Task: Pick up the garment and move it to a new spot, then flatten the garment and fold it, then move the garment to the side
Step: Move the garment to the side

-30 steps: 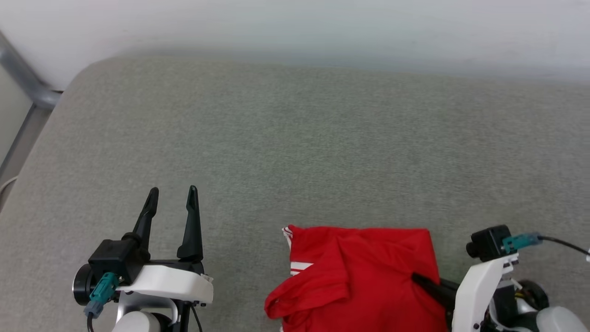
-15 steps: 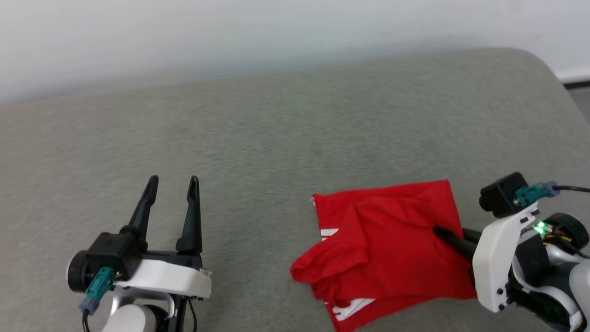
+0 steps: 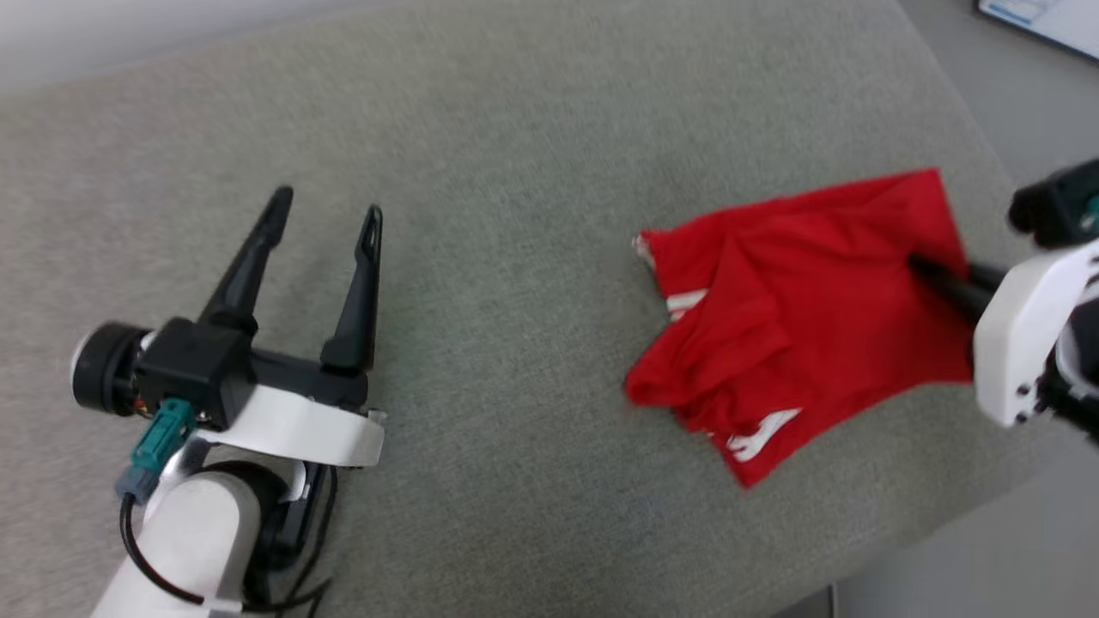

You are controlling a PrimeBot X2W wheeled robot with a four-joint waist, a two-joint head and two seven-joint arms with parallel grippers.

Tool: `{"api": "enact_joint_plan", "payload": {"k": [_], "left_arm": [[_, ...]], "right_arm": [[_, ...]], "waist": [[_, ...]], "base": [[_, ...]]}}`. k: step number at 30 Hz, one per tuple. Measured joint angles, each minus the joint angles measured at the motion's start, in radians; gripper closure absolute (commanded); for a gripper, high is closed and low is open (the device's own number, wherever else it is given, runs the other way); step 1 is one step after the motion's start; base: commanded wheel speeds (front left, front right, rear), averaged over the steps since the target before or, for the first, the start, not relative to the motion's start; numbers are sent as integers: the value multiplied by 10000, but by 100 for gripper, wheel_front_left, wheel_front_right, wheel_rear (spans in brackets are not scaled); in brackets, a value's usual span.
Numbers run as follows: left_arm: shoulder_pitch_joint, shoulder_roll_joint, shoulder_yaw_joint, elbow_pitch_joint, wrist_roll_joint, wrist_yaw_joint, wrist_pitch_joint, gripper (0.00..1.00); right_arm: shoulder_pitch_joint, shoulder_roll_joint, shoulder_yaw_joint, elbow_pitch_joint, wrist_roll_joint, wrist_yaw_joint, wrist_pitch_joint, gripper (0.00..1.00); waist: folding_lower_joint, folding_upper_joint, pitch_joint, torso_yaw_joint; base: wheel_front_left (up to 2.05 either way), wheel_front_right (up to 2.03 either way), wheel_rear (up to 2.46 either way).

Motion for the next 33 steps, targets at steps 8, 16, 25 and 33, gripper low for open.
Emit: {"api": "enact_joint_plan", "payload": {"k": [8, 16, 25, 33], "left_arm": [[-1244, 353, -353, -631, 435, -360, 704, 0], [-2249, 426, -792, -1126, 719, -690, 1089, 0], [-2628, 339, -940, -1139, 782, -757, 1118, 0], [-2577, 211, -940, -771, 593, -677, 719, 0]], "right_arm": [[-1479, -767, -934, 1231, -562, 2, -811, 100], [-2291, -1120, -2002, 3388, -1335, 4, -1975, 100], [-2826, -209, -2993, 5772, -2205, 2, -3975, 0], [-3129, 236, -4546, 6865, -3722, 4, -6372, 0]], "waist": [[1, 0, 1762, -525], [0, 0, 3082, -369], [1, 0, 3689, 405], [0, 0, 3341, 700]], "base": [[0, 0, 0], [0, 0, 0], [0, 0, 0], [0, 0, 0]]}}
